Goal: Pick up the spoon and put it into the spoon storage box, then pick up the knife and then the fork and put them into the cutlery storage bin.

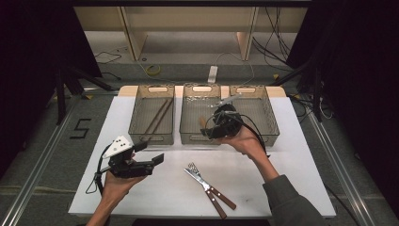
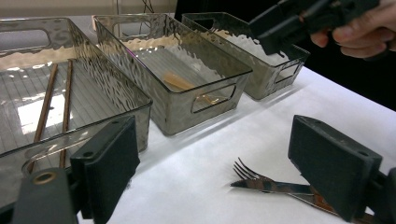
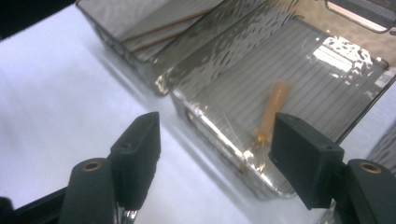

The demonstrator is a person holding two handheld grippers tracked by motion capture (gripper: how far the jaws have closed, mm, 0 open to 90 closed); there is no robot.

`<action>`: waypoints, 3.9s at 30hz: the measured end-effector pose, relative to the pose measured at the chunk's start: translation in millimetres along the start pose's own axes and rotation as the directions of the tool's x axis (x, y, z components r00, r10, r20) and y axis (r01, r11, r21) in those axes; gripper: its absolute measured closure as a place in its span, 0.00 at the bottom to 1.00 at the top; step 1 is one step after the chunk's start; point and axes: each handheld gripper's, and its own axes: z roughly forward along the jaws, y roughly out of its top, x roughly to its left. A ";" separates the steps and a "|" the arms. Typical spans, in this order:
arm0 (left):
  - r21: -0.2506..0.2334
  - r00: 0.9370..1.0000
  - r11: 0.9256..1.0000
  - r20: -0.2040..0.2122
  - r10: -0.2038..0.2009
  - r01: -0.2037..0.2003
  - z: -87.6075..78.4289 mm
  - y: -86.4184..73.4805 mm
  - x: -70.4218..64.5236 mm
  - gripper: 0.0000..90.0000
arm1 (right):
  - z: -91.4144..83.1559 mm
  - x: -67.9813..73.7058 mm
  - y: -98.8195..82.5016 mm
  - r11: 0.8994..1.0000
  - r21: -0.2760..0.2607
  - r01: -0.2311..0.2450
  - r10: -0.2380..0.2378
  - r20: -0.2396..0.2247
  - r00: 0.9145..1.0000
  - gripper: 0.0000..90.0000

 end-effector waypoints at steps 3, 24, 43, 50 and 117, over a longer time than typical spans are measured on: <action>-0.001 1.000 1.000 0.000 -0.001 0.001 0.1 0.0 -0.2 0.17 | -1.5 2.6 -6.7 1.000 0.013 0.013 -0.013 -0.001 1.000 0.38; 0.002 1.000 1.000 -0.003 0.005 -0.005 0.0 -0.1 0.1 0.17 | -16.2 20.4 -42.4 0.999 0.020 0.038 -0.037 -0.024 0.999 0.36; 0.002 1.000 1.000 -0.004 0.009 -0.009 -1.0 -0.3 -0.2 0.17 | -24.7 28.3 -61.6 0.997 0.055 0.060 -0.057 -0.058 0.997 0.33; 0.003 1.000 1.000 -0.005 0.007 -0.007 -1.5 -0.6 0.4 0.17 | -24.2 32.2 -66.3 0.993 0.084 0.078 -0.072 -0.068 0.995 0.33; 0.007 1.000 1.000 -0.002 0.018 -0.018 -4.3 -2.1 -1.7 0.17 | 9.1 72.3 -116.3 0.889 0.392 0.238 -0.185 -0.168 0.968 0.57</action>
